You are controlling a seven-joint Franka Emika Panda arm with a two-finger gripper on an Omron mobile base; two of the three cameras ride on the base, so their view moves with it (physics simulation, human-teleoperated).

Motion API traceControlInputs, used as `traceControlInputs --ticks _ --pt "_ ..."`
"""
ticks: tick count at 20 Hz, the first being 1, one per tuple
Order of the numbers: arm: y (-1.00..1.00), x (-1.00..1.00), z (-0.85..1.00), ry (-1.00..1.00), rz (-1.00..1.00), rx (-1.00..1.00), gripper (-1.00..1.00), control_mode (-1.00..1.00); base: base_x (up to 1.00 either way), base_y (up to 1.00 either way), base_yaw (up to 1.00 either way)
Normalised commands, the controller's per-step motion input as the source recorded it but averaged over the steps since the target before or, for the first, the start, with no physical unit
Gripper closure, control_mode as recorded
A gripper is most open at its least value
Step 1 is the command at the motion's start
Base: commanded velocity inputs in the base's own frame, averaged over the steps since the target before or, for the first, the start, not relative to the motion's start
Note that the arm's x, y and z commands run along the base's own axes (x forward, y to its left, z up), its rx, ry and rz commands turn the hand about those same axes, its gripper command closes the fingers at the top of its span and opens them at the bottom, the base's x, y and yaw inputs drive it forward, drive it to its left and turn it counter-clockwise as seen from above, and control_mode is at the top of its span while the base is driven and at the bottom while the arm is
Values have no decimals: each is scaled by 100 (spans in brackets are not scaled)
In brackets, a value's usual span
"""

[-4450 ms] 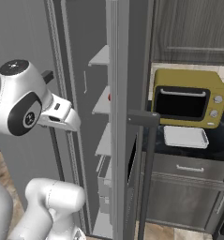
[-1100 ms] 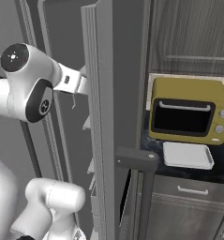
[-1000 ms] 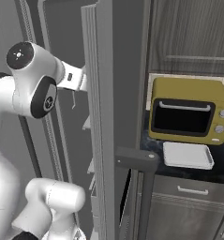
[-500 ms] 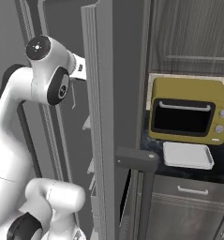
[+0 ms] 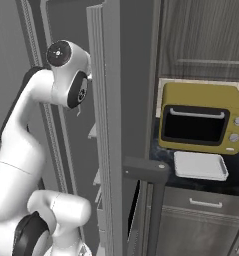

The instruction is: Take the sweet potato and tomato out of the freezer and place them in the tupperware container on the counter. Then put the tupperware containing the vegetables back in the freezer.

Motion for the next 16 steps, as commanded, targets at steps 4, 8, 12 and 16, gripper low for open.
traceControlInputs --ticks 4,8,12,16 --pt "-21 43 0 -7 0 1 -100 -100 0 0 0" --pt "-33 27 0 -4 0 6 -100 -100 0 0 0" --pt "-31 34 0 -1 0 11 -100 -100 0 0 0" --pt "-14 50 1 0 0 14 -100 -100 0 0 0"
